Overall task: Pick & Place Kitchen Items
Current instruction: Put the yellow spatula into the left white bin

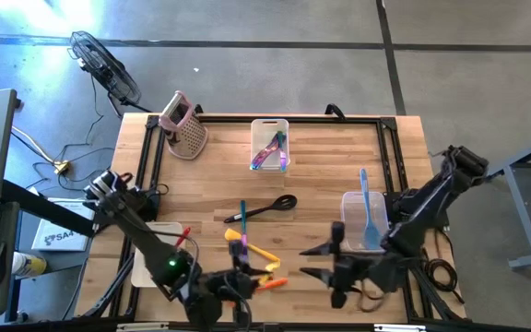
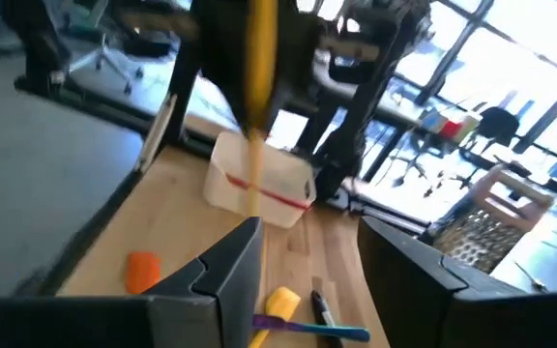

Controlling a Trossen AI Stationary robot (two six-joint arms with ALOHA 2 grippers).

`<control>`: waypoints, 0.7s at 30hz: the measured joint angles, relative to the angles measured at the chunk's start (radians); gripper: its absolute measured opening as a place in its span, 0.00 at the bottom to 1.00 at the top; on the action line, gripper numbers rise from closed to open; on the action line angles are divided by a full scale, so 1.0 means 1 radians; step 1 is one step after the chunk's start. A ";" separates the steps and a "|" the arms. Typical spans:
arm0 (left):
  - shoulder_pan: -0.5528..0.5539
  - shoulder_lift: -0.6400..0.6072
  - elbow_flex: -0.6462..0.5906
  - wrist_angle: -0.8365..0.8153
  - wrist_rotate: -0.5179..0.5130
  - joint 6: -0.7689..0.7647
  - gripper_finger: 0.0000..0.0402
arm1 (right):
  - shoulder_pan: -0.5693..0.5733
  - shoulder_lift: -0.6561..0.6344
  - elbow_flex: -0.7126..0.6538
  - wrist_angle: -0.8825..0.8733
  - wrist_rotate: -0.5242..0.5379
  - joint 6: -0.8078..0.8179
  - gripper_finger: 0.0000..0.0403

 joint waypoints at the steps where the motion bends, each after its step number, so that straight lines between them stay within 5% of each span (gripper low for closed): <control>1: -0.006 -0.011 0.000 -0.029 -0.024 -0.040 0.05 | 0.016 -0.010 0.000 -0.001 0.024 0.004 0.41; 13: -0.121 -0.144 0.001 -0.802 -0.093 -0.875 0.05 | 0.097 -0.018 0.000 -0.158 0.126 0.127 0.40; 16: -0.140 -0.163 0.001 -0.974 0.000 -1.114 0.05 | 0.078 -0.018 0.000 -0.248 0.125 0.230 0.40; 21: -0.165 -0.168 0.001 -1.147 0.300 -1.407 0.05 | 0.045 -0.018 0.000 -0.371 0.116 0.376 0.40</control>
